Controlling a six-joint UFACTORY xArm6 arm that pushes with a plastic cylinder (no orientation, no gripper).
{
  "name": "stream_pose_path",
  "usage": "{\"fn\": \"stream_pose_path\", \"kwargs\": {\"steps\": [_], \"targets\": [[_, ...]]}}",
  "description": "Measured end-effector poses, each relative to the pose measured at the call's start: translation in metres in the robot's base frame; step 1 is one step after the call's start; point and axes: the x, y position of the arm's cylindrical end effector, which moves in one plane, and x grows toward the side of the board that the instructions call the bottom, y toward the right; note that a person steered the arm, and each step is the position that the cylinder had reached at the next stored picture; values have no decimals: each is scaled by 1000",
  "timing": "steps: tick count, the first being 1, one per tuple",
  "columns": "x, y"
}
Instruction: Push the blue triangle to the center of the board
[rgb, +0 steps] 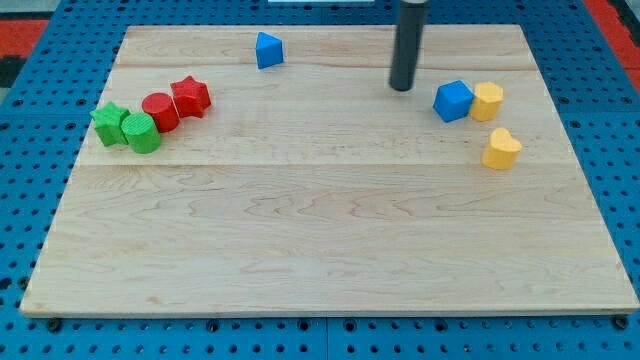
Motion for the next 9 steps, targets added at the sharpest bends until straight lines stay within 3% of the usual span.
{"fn": "stream_pose_path", "kwargs": {"steps": [2,3,4,5,6,7,8,9], "targets": [[58,26],[3,-81],[-12,-201],[-35,-241],[-68,-232],[-88,-290],[-72,-167],[3,-48]]}}
